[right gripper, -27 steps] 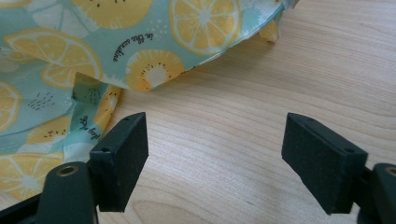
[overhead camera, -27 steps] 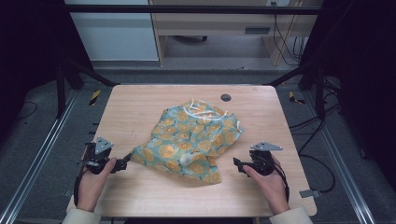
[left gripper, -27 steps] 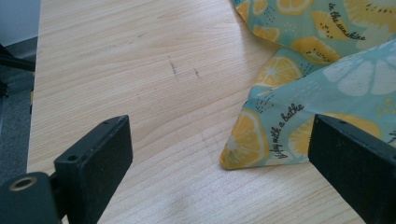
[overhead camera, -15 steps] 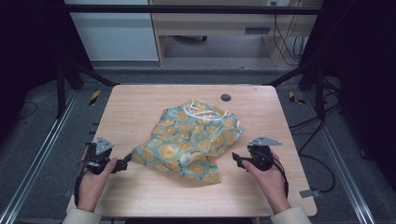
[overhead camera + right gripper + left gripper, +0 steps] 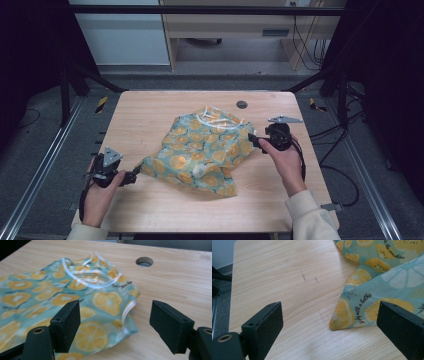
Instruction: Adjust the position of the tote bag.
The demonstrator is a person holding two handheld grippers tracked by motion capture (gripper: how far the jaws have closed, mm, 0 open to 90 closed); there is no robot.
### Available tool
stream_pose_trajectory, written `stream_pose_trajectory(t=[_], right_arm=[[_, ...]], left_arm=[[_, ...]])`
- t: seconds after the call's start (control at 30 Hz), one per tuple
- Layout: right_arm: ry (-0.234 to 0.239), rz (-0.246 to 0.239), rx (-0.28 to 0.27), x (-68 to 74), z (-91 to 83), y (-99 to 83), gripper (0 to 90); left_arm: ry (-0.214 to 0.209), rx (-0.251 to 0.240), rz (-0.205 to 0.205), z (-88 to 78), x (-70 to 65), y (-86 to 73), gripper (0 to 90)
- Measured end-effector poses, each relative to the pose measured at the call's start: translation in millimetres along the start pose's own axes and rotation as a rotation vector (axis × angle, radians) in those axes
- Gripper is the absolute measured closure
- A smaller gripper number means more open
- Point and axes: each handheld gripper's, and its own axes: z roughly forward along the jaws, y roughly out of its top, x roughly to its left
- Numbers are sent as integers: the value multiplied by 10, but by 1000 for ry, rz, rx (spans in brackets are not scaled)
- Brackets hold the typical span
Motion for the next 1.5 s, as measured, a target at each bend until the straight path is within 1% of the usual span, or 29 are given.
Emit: stream_pose_trajectory(t=[0.07,0.17,0.23,0.43,0.5,0.57,0.6,0.67,0.7,0.73,0.83,0.9,0.93,0.97,1.0,1.03,1.07,1.1,1.13,1.17,1.2,1.23,1.27,1.3,1.33,1.4,1.43,1.47,1.5], right_arm=[[-7,6,12,-34,55,27,242],[-28,25,69,-123,255,13,228],[-37,21,105,-153,353,-27,215],[-22,61,152,-189,532,-126,205],[-10,76,168,-200,572,-171,227],[6,84,188,-197,609,-224,319],[30,83,199,-191,624,-247,380],[47,68,211,-159,642,-270,535],[47,51,203,-146,642,-276,624],[47,51,203,-146,642,-276,624],[64,25,168,-108,611,-256,797],[78,-16,126,-46,538,-194,852],[82,-30,113,-23,511,-171,858],[82,-30,113,-23,511,-171,858],[108,-66,77,61,419,-90,863],[121,-81,60,100,374,-52,866],[131,-97,45,146,328,-15,868],[137,-121,30,186,292,19,868],[145,-139,25,227,258,48,868],[145,-139,25,227,258,48,868],[153,-173,11,304,204,95,868],[161,-182,7,340,181,113,868],[166,-195,2,361,171,124,867],[172,-205,-2,396,155,138,867],[172,-218,-6,412,153,145,866],[175,-244,-7,437,150,155,865],[173,-250,-3,444,151,156,864],[171,-256,-1,445,154,155,863],[169,-261,0,440,156,153,863]], left_arm=[[1,0,1,6,-6,10,67],[5,-3,11,6,-24,21,67],[9,-3,20,-2,-31,20,67],[11,-3,16,-3,-16,14,67],[9,-6,16,-8,-16,15,67],[8,-6,15,-7,-20,15,67],[7,-5,16,-6,-22,16,67],[7,-4,16,-8,-22,20,67],[10,-6,16,-11,-20,24,67],[10,-9,13,-15,-18,26,67],[8,-31,7,-51,-2,51,73],[-6,-41,1,-61,6,80,77],[-21,-52,-7,-70,9,157,83],[-21,-52,-7,-70,9,157,88],[-24,-55,19,-74,-8,286,88],[-24,-55,19,-74,-8,286,93],[-30,-63,41,-62,-29,446,96],[-44,-63,46,-40,-40,537,97],[-44,-63,46,-40,-40,537,97],[-61,-55,53,-5,-55,635,97],[-79,-43,61,36,-68,737,97],[-88,-15,84,127,-99,909,97],[-88,-15,84,127,-99,909,97],[-113,19,90,264,-132,1076,96],[-127,47,88,367,-151,1158,94],[-138,103,87,537,-178,1258,93],[-138,103,87,537,-178,1258,93],[-136,122,77,612,-191,1294,93],[-133,164,66,747,-221,1347,93]])
